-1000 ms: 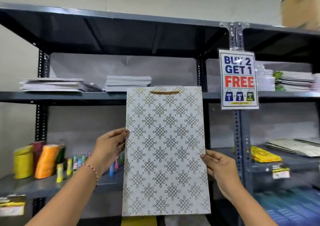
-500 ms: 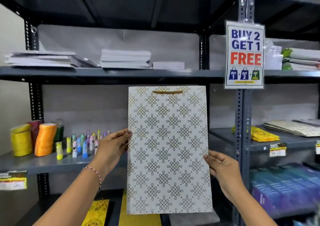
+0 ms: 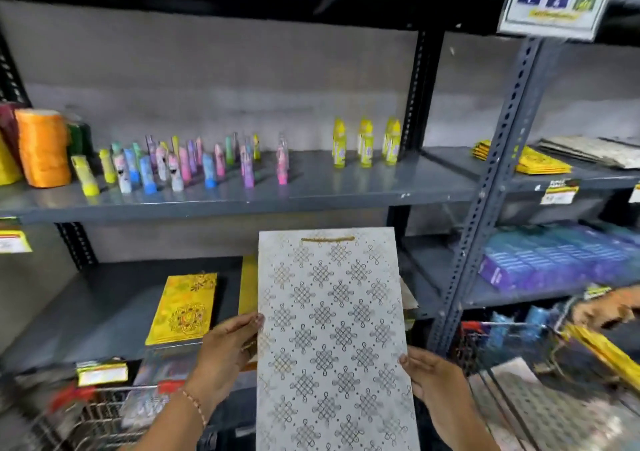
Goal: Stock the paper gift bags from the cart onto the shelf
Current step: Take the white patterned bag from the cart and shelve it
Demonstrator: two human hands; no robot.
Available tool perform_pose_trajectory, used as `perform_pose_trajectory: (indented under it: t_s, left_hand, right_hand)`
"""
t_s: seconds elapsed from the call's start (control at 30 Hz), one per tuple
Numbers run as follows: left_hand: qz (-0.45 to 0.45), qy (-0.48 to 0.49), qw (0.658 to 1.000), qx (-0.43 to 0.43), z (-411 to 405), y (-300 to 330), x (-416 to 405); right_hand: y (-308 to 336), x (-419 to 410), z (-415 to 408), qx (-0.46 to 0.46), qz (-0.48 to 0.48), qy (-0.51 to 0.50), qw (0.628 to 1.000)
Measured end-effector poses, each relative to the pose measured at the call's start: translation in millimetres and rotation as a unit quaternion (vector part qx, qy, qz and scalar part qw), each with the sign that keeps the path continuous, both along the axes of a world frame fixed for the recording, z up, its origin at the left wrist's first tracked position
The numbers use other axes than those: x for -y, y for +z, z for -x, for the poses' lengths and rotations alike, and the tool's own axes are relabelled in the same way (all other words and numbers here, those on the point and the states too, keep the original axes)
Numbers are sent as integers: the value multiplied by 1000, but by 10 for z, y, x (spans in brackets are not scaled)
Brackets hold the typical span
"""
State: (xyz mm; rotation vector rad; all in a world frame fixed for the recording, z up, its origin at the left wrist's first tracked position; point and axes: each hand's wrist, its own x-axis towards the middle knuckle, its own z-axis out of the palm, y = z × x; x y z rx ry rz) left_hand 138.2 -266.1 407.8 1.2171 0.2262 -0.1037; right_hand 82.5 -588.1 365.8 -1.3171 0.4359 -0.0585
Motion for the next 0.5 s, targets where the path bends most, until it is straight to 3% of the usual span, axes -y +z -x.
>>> perform_pose_trajectory:
  t_s: [0.23,0.5]
  left_hand:
    - [-45,-114,987,-105,-108,-511,220]
    - [-68,-177,973,-135,-750,-655,707]
  right_hand:
    - [-366,113,-91,-50,6,-60,997]
    - [-433,805,-1181,-56,-17,-72,996]
